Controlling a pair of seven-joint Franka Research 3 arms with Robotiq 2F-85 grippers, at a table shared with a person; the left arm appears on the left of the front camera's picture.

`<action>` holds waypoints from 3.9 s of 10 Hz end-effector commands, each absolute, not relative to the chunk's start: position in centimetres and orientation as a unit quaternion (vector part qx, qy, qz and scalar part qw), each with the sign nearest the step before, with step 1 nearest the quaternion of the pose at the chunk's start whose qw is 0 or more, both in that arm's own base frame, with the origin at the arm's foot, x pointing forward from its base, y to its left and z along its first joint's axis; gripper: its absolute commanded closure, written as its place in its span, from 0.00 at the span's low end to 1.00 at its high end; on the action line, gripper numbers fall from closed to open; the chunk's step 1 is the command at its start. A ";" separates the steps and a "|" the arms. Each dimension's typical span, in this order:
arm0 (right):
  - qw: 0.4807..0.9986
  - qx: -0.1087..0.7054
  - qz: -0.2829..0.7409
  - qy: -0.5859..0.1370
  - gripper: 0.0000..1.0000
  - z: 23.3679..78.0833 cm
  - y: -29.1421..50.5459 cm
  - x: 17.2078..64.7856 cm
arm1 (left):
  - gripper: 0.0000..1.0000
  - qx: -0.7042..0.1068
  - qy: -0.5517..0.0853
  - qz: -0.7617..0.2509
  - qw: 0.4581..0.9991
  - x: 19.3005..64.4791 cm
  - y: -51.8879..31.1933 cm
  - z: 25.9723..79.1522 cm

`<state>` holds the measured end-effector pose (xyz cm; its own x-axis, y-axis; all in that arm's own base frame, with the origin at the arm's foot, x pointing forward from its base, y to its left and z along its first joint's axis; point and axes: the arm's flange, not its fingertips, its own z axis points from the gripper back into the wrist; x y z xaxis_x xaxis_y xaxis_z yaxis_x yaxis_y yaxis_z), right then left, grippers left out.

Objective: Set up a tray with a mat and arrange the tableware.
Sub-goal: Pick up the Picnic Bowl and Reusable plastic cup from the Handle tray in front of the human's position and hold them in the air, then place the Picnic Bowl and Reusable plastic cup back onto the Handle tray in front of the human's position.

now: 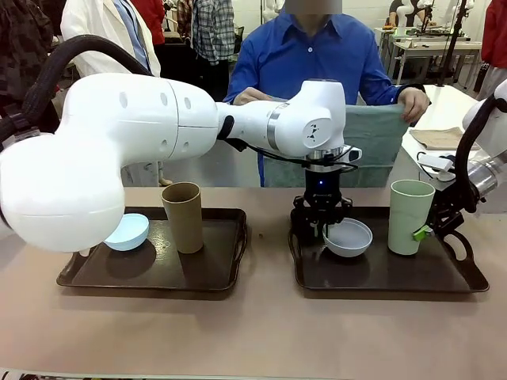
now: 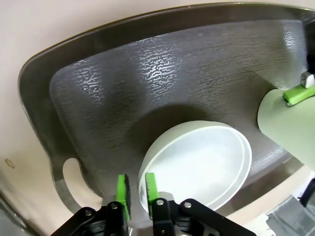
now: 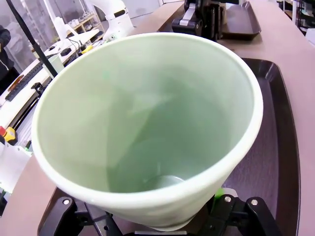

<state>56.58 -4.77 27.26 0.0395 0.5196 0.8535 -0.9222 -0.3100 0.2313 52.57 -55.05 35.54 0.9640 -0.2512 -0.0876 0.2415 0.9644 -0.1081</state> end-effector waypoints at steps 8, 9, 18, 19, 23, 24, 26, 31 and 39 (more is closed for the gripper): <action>0.532 0.360 0.705 -0.300 1.00 43.1 -4.2 49.8 | 1.00 -0.067 -0.039 -0.103 0.992 49.6 -52.1 49.3; 0.533 0.347 0.709 -0.305 1.00 45.4 -4.1 48.5 | 1.00 -0.057 -0.065 -0.098 0.991 48.6 -51.7 52.2; 0.517 0.316 0.729 -0.319 1.00 51.5 -3.9 45.5 | 1.00 -0.064 -0.103 -0.110 0.986 45.8 -51.4 59.9; 0.517 0.316 0.729 -0.319 1.00 51.5 -3.9 45.5 | 1.00 -0.064 -0.103 -0.110 0.986 45.8 -51.4 59.9; 0.517 0.316 0.729 -0.319 1.00 51.5 -3.9 45.5 | 1.00 -0.064 -0.103 -0.110 0.986 45.8 -51.4 59.9; 0.517 0.316 0.729 -0.319 1.00 51.5 -3.9 45.5 | 1.00 -0.064 -0.103 -0.110 0.986 45.8 -51.4 59.9; 0.517 0.316 0.729 -0.319 1.00 51.5 -3.9 45.5 | 1.00 -0.064 -0.103 -0.110 0.986 45.8 -51.4 59.9; 0.517 0.316 0.729 -0.319 1.00 51.5 -3.9 45.5 | 1.00 -0.064 -0.103 -0.110 0.986 45.8 -51.4 59.9; 0.517 0.316 0.729 -0.319 1.00 51.5 -3.9 45.5 | 1.00 -0.064 -0.103 -0.110 0.986 45.8 -51.4 59.9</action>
